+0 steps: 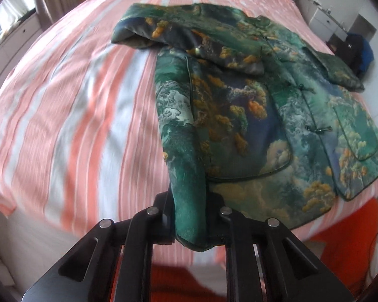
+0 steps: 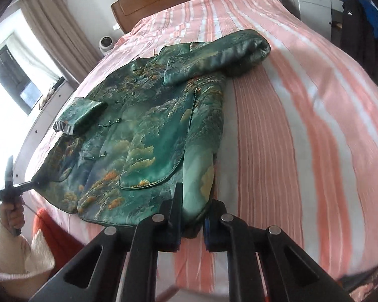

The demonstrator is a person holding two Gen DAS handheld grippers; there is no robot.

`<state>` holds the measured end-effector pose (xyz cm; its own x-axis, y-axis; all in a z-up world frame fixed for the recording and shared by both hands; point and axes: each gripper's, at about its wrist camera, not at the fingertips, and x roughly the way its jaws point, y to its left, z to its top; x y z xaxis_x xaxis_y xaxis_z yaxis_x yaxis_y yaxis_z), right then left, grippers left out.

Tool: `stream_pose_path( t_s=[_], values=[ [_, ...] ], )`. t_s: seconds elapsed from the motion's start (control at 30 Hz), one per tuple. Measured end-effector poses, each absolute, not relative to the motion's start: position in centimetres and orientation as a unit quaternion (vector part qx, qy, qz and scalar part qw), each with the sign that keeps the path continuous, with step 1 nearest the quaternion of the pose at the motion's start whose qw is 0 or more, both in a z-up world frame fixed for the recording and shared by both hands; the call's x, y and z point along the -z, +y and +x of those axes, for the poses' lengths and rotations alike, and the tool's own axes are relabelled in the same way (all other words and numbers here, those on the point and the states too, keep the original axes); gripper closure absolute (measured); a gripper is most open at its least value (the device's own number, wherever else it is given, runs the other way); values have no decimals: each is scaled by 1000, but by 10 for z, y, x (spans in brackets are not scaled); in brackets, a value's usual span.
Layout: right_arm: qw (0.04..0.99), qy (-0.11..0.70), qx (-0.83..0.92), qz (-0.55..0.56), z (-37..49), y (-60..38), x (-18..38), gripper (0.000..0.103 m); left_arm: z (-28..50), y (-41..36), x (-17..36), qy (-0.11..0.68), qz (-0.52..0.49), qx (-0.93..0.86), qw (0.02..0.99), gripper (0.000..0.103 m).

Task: Fold large clothes

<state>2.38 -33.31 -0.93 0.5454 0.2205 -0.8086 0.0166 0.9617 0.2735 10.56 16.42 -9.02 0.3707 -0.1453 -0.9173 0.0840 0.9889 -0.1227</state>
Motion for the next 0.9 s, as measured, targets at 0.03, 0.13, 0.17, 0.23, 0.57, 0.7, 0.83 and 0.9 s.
stream_pose_path(
  t_s=[0.03,0.13,0.17,0.23,0.57,0.7,0.83,0.9],
  values=[
    [867,478,-57,127,17,-334,12,91,96,168,96,563,-33,67,823,89],
    [854,497,-52,144,-1,-337,28,91,77,178,108,578,-38,58,813,89],
    [851,501,-50,150,-5,-338,34,91,72,181,111,581,-38,56,811,89],
    [844,510,-41,160,-13,-340,49,91,66,183,117,586,-31,52,808,89],
    [848,496,44,179,2,-362,67,25,62,152,48,513,139,2,847,28],
    [875,456,72,146,-9,-364,42,25,74,112,-12,415,198,71,885,4],
    [885,432,64,160,-10,-355,30,25,126,53,11,416,273,175,850,4],
    [888,428,51,161,-9,-342,29,25,151,33,41,424,306,149,839,4]
  ],
)
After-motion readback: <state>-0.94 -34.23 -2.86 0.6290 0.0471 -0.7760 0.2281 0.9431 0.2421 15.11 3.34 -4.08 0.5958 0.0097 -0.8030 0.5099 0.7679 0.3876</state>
